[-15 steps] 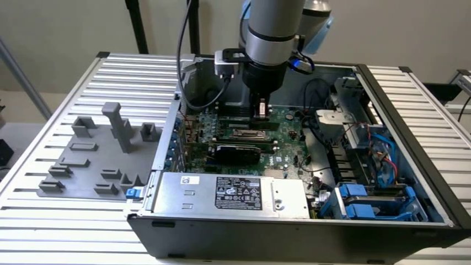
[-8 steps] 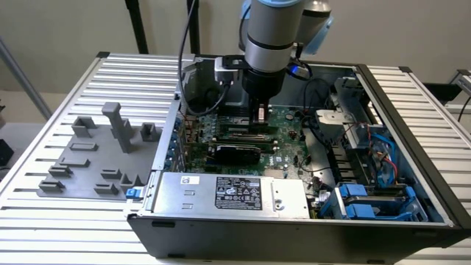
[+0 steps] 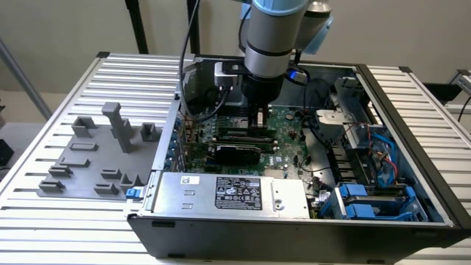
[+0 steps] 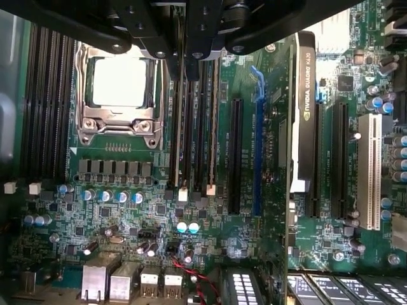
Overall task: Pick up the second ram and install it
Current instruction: 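Insert the second ram into the second slot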
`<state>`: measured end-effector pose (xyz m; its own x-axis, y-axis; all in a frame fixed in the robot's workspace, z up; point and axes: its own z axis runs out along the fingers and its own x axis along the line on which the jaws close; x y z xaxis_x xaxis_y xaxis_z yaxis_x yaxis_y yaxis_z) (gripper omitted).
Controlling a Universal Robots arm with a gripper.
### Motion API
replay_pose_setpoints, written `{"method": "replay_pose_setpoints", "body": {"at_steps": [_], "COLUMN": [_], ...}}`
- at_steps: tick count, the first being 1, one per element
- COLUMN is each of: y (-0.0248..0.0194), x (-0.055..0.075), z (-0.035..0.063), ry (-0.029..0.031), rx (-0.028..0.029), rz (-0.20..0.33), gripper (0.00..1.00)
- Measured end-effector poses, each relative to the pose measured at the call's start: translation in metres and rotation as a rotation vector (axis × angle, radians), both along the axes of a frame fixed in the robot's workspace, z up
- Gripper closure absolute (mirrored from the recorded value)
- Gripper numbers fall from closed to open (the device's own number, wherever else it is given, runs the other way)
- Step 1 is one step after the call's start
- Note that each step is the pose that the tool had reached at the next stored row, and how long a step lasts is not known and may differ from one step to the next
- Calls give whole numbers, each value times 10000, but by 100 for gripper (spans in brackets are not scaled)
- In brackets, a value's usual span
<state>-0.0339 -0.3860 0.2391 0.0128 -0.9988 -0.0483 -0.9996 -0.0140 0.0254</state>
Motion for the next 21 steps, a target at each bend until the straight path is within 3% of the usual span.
{"method": "replay_pose_setpoints", "body": {"at_steps": [7,11,15,21], "y": [-4,-7,-9,-9], "x": [-2,-21,-46,-47], "z": [-15,-28,-43,-68], "ry": [2,-81,-218,-221], "rx": [0,0,-8,-13], "rz": [1,0,-1,0], "gripper": [86,86,86,86]}}
